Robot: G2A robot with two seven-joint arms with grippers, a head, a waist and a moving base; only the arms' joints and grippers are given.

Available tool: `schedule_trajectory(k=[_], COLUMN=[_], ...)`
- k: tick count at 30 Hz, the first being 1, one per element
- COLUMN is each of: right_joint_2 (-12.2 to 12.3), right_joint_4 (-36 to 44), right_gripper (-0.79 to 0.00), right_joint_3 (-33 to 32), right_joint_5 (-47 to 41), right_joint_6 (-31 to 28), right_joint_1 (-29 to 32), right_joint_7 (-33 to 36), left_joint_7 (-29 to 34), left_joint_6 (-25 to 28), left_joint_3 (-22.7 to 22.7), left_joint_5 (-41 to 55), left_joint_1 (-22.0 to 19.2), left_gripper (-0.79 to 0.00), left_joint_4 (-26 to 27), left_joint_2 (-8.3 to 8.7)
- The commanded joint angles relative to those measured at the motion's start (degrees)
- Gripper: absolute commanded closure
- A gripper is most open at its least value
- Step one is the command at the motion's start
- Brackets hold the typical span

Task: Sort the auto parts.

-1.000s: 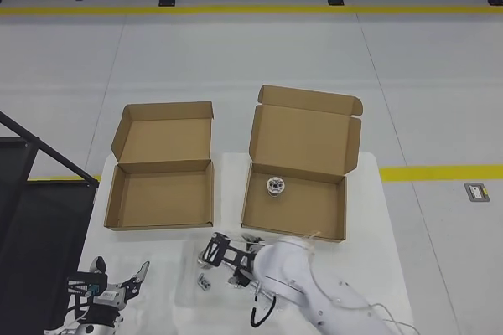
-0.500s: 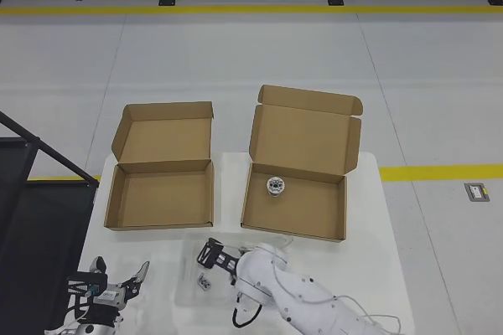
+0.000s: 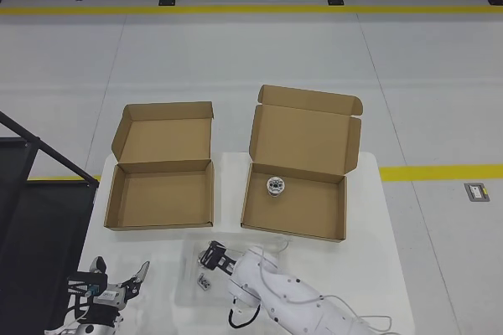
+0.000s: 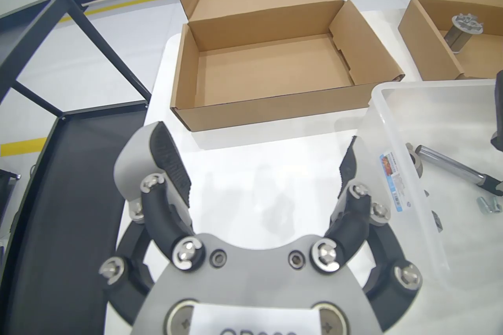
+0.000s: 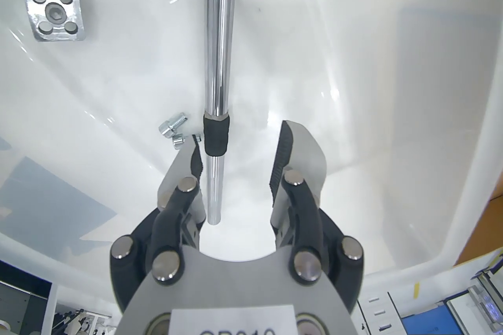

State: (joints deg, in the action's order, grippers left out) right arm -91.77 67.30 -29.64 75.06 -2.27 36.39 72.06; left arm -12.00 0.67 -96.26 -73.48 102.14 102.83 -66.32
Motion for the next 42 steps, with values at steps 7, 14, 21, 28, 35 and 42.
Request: schedule_trajectory(k=[7, 14, 21, 28, 35, 42], right_joint_2=[-1.6, -2.7, -3.5, -4.2, -4.6, -1.8], right_joint_4=[-3.8, -6.0, -8.0, -10.1, -10.1, 3.9], right_gripper=[-0.332, -0.265, -0.256, -0.185, 0.0, 0.0], right_joint_3=[-0.2, -0.9, -1.7, -2.4, -3.7, -10.4], right_joint_5=[-1.1, -2.0, -3.0, -3.7, -4.6, -4.8], right_joint_6=[-0.4, -0.5, -1.3, -2.2, -3.6, -10.1], right_joint_1=[-0.6, -0.8, -1.0, -1.2, -1.5, 0.9], right_joint_7=[-1.3, -1.8, -1.2, -1.7, -2.6, -0.5], left_joint_7=[0.0, 0.0, 0.0, 0.0, 0.0, 0.0], left_joint_6=[0.0, 0.0, 0.0, 0.0, 0.0, 0.0], left_joint_3=[0.0, 0.0, 0.0, 0.0, 0.0, 0.0], left_joint_5=[0.0, 0.0, 0.0, 0.0, 0.0, 0.0], left_joint_1=[0.0, 0.0, 0.0, 0.0, 0.0, 0.0], left_gripper=[-0.785, -0.785, -0.785, -0.785, -0.785, -0.785], left_joint_4=[0.0, 0.0, 0.0, 0.0, 0.0, 0.0], left_joint_2=[0.0, 0.0, 0.0, 0.0, 0.0, 0.0])
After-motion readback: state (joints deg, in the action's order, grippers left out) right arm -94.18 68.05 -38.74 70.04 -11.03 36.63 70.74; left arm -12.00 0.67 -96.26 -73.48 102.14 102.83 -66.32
